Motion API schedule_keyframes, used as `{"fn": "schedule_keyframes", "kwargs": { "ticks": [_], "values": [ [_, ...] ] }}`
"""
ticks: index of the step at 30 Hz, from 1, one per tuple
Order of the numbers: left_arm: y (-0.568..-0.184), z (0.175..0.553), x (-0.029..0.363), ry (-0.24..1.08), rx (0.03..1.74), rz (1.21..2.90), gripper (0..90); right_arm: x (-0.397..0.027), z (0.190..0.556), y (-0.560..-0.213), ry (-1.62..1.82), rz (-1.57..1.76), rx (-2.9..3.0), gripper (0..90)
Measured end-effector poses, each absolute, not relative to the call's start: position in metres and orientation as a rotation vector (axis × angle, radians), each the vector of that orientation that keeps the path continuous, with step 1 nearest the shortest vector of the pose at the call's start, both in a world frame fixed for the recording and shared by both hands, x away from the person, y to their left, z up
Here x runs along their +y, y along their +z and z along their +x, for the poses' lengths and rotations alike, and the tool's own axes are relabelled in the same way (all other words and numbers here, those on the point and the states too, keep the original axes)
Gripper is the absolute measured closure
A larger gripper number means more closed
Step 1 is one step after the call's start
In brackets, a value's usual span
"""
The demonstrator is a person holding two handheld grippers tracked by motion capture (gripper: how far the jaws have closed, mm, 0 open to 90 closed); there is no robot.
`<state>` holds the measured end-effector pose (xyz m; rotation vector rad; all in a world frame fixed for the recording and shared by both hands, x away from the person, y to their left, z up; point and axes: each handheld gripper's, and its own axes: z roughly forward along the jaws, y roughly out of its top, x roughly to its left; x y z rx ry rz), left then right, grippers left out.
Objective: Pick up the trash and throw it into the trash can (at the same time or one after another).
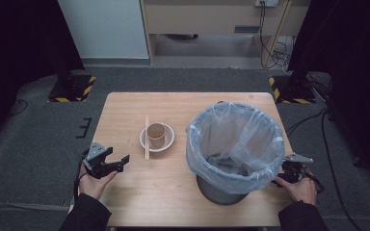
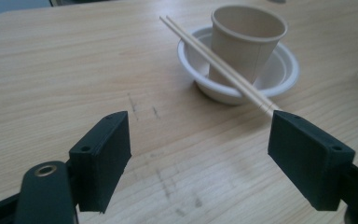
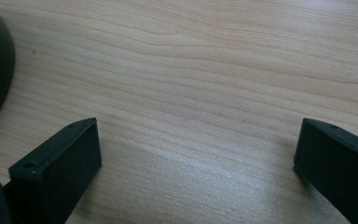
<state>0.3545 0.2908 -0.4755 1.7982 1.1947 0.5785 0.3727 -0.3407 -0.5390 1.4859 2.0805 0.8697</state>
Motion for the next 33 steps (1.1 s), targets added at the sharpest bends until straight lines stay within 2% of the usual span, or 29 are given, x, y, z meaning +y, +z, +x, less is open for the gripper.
{"fn": "schedule_keyframes", "kwargs": {
  "ticks": [14, 24, 33],
  "values": [
    [-0.452, 0.356, 0.276, 0.622, 1.175, 1.622, 24.2, -0.341, 0.372, -0.539, 0.866, 1.49, 2.072, 0.9],
    [-0.449, 0.37, 0.26, 0.629, 1.155, 1.642, 32.9, -0.341, 0.373, -0.539, 0.868, 1.486, 2.074, 1.0],
    [-0.463, 0.395, 0.241, 0.636, 1.173, 1.703, 41.2, -0.34, 0.372, -0.539, 0.865, 1.492, 2.072, 1.1]
  ]
}}
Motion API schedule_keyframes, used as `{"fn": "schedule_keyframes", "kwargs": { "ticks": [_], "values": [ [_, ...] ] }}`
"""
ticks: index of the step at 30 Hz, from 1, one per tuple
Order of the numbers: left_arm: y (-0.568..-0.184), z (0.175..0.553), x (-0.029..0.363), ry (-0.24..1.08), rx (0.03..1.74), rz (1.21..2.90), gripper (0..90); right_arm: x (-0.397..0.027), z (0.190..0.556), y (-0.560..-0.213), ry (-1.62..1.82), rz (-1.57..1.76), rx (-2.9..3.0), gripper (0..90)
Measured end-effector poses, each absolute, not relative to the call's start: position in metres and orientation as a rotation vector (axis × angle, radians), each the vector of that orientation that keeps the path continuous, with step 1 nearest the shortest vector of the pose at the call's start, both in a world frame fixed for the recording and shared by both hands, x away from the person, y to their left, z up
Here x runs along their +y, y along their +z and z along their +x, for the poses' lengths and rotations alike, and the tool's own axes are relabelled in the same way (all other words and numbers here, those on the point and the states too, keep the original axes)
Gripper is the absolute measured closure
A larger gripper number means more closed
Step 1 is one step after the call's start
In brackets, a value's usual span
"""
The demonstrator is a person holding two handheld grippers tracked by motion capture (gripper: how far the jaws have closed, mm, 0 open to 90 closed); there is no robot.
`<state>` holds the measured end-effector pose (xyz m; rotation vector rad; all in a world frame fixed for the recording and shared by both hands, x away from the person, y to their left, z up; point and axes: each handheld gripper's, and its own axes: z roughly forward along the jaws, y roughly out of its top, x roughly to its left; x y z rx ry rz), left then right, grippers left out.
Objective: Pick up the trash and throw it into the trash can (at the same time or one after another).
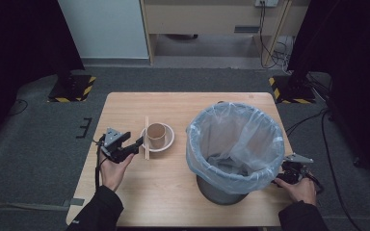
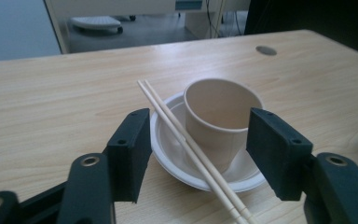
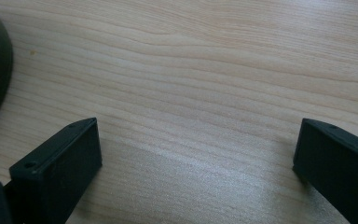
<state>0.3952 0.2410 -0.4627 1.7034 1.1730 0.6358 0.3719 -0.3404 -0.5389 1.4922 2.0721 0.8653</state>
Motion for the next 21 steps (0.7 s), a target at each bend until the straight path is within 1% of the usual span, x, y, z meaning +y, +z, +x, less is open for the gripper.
{"fn": "schedule_keyframes", "kwargs": {
  "ticks": [3, 7, 8, 13, 21],
  "values": [
    [-0.47, 0.402, 0.24, 0.614, 1.198, 1.718, 42.9, -0.34, 0.372, -0.539, 0.865, 1.492, 2.073, 1.1],
    [-0.478, 0.407, 0.238, 0.584, 1.222, 1.768, 47.9, -0.34, 0.372, -0.539, 0.867, 1.492, 2.07, 1.1],
    [-0.48, 0.408, 0.238, 0.574, 1.225, 1.778, 47.9, -0.34, 0.372, -0.539, 0.867, 1.492, 2.07, 1.1],
    [-0.49, 0.409, 0.233, 0.542, 1.239, 1.84, 53.6, -0.34, 0.372, -0.539, 0.865, 1.492, 2.073, 1.1],
    [-0.495, 0.408, 0.228, 0.514, 1.25, 1.876, 57.4, -0.34, 0.372, -0.539, 0.866, 1.491, 2.073, 1.2]
  ]
}}
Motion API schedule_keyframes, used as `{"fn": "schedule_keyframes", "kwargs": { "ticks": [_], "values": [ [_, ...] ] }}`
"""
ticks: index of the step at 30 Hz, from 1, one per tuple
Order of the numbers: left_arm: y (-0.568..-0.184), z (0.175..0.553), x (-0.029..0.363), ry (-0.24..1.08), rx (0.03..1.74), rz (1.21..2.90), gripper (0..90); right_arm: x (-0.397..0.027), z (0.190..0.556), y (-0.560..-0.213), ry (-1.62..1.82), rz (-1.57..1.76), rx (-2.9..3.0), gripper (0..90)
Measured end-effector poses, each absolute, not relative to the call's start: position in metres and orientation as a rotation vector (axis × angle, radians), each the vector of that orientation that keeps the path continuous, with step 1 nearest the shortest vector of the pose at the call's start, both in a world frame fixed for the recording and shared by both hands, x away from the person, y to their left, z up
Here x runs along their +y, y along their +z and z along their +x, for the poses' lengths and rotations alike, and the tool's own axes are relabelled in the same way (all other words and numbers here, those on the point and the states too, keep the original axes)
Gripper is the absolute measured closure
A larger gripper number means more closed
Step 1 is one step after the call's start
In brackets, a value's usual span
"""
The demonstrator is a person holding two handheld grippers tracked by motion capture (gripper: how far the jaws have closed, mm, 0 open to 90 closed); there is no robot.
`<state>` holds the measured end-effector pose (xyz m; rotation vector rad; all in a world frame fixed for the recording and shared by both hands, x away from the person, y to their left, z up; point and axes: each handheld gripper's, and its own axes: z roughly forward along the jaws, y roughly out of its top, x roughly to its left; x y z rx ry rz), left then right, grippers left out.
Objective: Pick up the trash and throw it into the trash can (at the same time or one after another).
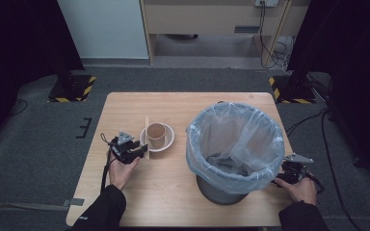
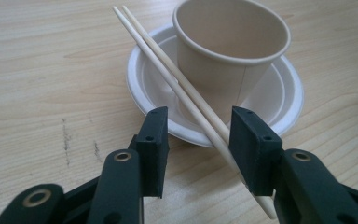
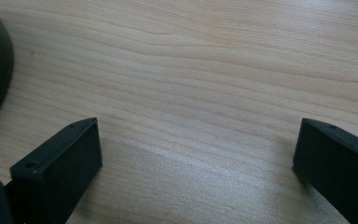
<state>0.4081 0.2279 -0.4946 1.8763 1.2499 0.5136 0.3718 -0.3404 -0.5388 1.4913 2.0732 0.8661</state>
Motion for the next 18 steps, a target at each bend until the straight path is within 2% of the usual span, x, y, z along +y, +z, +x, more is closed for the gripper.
{"fn": "schedule_keyframes", "kwargs": {
  "ticks": [10, 18],
  "values": [
    [-0.4956, 0.4085, 0.2278, 0.497, 1.27, 1.882, 60.8, -0.3404, 0.3719, -0.5388, 0.867, 1.492, 2.073, 1.3],
    [-0.4956, 0.4091, 0.2307, 0.47, 1.293, 1.876, 68.6, -0.3403, 0.3719, -0.539, 0.87, 1.493, 2.069, 1.4]
  ]
}}
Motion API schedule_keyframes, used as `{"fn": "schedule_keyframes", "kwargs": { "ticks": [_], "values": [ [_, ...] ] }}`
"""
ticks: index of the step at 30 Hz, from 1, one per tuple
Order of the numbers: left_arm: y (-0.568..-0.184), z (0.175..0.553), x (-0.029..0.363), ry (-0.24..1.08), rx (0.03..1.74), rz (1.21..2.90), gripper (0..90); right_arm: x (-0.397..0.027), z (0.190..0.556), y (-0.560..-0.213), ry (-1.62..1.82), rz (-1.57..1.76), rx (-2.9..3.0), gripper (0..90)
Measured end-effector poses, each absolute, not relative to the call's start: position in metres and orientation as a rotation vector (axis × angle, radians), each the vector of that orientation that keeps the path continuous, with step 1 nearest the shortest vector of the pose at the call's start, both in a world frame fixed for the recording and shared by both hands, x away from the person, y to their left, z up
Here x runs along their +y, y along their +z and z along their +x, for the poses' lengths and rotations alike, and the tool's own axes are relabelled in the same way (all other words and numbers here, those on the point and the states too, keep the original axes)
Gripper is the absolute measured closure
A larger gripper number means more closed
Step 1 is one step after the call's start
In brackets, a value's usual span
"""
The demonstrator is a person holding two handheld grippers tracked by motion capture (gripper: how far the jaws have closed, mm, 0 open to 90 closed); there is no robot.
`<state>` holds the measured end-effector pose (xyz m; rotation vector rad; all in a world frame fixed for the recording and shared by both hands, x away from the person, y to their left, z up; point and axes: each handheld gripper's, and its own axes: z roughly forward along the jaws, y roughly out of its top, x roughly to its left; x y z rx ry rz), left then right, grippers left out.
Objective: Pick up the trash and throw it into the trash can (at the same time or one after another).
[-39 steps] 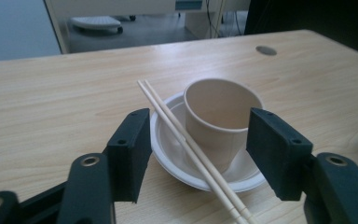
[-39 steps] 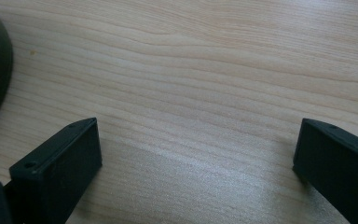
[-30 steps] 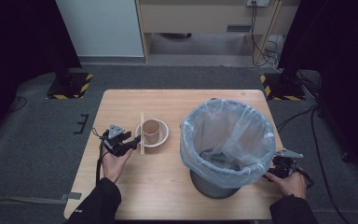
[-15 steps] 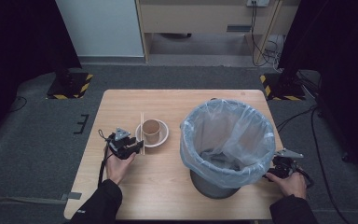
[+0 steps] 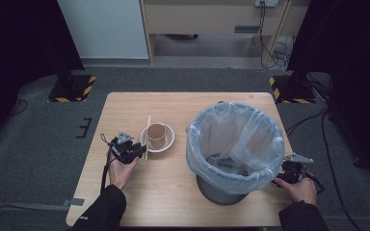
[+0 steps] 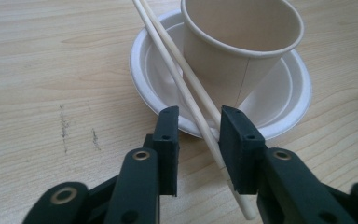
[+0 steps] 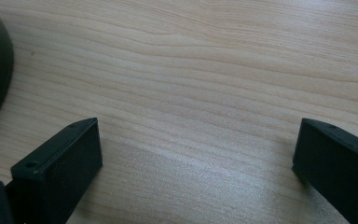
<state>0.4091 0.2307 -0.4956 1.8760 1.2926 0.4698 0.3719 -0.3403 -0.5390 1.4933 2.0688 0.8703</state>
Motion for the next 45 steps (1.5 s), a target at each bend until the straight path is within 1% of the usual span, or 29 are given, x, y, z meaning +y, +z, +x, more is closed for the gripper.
{"fn": "schedule_keyframes", "kwargs": {
  "ticks": [3, 11, 19, 21, 26, 29, 36, 45],
  "values": [
    [-0.496, 0.409, 0.231, 0.461, 1.297, 1.878, 70.1, -0.34, 0.372, -0.539, 0.87, 1.493, 2.069, 1.4],
    [-0.49, 0.405, 0.235, 0.464, 1.29, 1.852, 64.2, -0.341, 0.372, -0.539, 0.869, 1.496, 2.071, 1.7],
    [-0.488, 0.399, 0.239, 0.462, 1.286, 1.858, 62.3, -0.341, 0.371, -0.539, 0.87, 1.496, 2.07, 1.9],
    [-0.488, 0.401, 0.238, 0.473, 1.287, 1.851, 62.1, -0.341, 0.371, -0.539, 0.87, 1.496, 2.07, 1.9],
    [-0.488, 0.41, 0.235, 0.547, 1.264, 1.836, 60.6, -0.341, 0.371, -0.539, 0.869, 1.496, 2.07, 1.9],
    [-0.487, 0.416, 0.237, 0.567, 1.268, 1.798, 60.1, -0.341, 0.372, -0.539, 0.869, 1.492, 2.073, 1.9],
    [-0.491, 0.427, 0.236, 0.579, 1.262, 1.787, 60.1, -0.341, 0.372, -0.539, 0.87, 1.492, 2.073, 1.9],
    [-0.498, 0.435, 0.23, 0.588, 1.26, 1.819, 61.6, -0.341, 0.372, -0.539, 0.871, 1.491, 2.073, 2.1]
  ]
}}
